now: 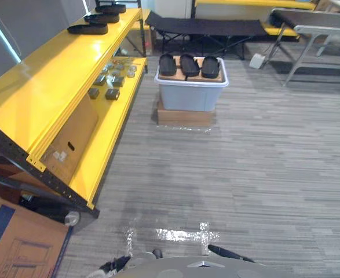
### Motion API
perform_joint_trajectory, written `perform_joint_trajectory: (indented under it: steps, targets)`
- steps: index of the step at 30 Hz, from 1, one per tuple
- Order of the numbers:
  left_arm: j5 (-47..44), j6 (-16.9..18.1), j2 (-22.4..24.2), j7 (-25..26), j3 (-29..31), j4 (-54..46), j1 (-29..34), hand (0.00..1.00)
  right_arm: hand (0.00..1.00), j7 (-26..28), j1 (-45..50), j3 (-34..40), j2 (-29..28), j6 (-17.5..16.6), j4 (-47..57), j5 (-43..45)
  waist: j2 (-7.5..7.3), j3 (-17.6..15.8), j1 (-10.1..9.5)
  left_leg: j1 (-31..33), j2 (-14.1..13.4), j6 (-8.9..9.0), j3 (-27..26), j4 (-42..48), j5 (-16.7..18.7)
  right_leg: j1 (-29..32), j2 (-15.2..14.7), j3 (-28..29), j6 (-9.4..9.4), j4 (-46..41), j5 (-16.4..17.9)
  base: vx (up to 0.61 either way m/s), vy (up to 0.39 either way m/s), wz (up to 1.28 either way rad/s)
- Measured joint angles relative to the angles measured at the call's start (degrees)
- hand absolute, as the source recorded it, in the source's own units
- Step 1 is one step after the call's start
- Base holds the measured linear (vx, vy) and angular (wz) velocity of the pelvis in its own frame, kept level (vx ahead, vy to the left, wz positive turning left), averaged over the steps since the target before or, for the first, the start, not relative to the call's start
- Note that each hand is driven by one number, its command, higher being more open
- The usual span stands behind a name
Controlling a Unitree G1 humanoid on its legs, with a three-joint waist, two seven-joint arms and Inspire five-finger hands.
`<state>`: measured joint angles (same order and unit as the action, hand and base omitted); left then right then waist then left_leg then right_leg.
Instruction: Walk over and take three plastic housings, then place them on the shelf
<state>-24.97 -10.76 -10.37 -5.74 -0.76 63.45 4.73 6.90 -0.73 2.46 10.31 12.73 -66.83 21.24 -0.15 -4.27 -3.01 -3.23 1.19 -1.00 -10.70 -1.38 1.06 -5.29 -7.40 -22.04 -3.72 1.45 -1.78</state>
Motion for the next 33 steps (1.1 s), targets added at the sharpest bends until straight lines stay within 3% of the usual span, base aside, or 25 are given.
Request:
perform_joint_trajectory:
  steps: [2,5,11,19,23,27,30,33]
  targets:
    - [-2.51,0.69,-0.28,-0.62,-3.47,-1.36,-3.59,1.0,1.0,0.05,-5.39,-2.0,-0.8,-2.98,0.17,0.62,-0.02,-0.02,0.12,-0.47,0.25,-0.18,-0.26,-1.92,-1.1,0.17,0.1,-0.01,-0.35,1.12,-0.69,0.04,0.028,-0.05]
    - [-4.62,1.03,1.36,-0.79,-4.02,-3.7,-7.93,1.0,1.0,1.18,-11.05,-3.16,-2.34,-6.38,1.36,1.82,-0.28,-0.41,0.07,-1.51,0.51,-0.69,-0.52,-3.03,-1.9,-0.32,0.1,0.08,-0.47,1.78,-1.15,0.08,0.034,-0.05]
    - [-8.68,0.41,1.72,-2.17,-4.05,-4.28,-11.55,1.0,1.0,2.52,-14.31,-4.3,-3.32,-12.29,2.97,2.73,-1.21,-2.18,0.23,-3.22,0.6,0.75,-1.02,-3.28,-0.96,-2.02,0.12,0.02,-0.59,2.67,-1.08,0.05,0.011,-0.03]
    - [-8.32,2.34,1.85,-1.87,-4.08,-2.14,-8.05,1.0,1.0,4.41,-9.89,-5.21,-3.36,-11.83,2.93,4.97,-1.16,-2.26,0.28,-3.23,0.55,1.22,-1.14,-3.03,-0.64,-2.13,-0.06,-0.78,-1.43,2.0,-0.47,0.0,-0.003,0.03]
    - [-7.05,4.55,2.41,-2.42,-4.07,-2.11,-6.22,1.0,1.0,6.61,-7.6,-4.79,-3.38,-9.47,2.93,7.22,-1.19,-2.23,0.18,-3.31,0.73,1.15,-0.65,-2.98,-0.67,-2.25,-0.37,-1.45,-1.58,1.44,-0.24,-0.06,0.008,0.07]
    - [-4.52,4.91,2.42,-2.65,-4.01,-2.13,-4.76,1.0,1.0,7.95,-5.19,-4.79,-4.15,-8.02,2.87,7.16,-0.94,-2.07,0.14,-3.52,0.95,-0.14,-0.73,-3.43,-1.5,-1.92,-0.65,-1.4,-1.26,0.64,0.01,-0.09,0.019,0.0]
    - [-4.89,5.89,2.18,-1.73,-3.82,-2.12,-4.09,1.0,1.0,9.42,-3.87,-4.72,-4.17,-5.78,2.4,6.97,-1.1,-2.0,0.06,-3.57,1.03,-0.67,-0.93,-3.65,-1.84,-1.87,-0.72,-1.31,-1.5,0.62,0.12,-0.09,0.024,-0.02]
    - [-4.82,6.92,2.24,-1.8,-3.13,-2.12,-3.03,1.0,1.0,10.29,-2.56,-4.7,-4.5,-5.62,2.35,5.81,-1.22,-1.93,0.05,-3.72,1.21,-0.7,-1.18,-3.68,-1.69,-1.74,-1.01,-1.31,-1.64,0.23,0.21,-0.06,0.038,-0.04]
